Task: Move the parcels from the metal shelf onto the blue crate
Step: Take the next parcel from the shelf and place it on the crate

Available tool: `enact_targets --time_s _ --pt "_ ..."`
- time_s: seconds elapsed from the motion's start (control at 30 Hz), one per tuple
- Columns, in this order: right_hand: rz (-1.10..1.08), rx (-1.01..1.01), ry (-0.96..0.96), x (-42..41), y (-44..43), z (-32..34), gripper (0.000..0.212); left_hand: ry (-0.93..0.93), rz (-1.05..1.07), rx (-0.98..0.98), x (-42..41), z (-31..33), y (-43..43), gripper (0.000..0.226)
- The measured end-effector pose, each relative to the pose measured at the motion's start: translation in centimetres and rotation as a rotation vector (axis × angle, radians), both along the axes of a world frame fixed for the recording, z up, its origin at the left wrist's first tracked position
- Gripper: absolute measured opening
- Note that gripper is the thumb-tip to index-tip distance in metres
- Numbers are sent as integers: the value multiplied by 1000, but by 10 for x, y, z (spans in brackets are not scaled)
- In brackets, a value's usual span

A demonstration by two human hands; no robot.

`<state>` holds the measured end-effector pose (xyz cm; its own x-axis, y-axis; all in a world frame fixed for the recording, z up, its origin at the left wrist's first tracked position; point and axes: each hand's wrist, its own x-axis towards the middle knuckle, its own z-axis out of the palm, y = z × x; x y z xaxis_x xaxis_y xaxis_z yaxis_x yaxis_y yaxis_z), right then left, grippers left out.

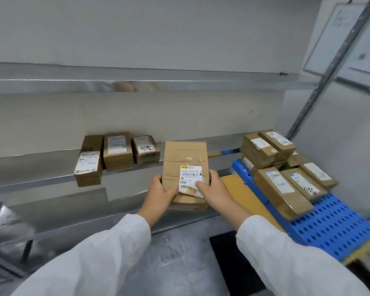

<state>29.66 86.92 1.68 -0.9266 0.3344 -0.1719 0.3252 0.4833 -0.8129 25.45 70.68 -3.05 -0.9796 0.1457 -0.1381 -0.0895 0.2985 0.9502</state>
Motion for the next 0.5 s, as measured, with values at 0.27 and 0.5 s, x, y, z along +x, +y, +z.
enact_targets --time_s 0.27,0.5 --pt "-127 -55 28 56 94 -11 52 36 -135 -60 32 6 97 47" --pt "-242 21 35 114 232 -5 54 59 -227 -61 84 16 240 47"
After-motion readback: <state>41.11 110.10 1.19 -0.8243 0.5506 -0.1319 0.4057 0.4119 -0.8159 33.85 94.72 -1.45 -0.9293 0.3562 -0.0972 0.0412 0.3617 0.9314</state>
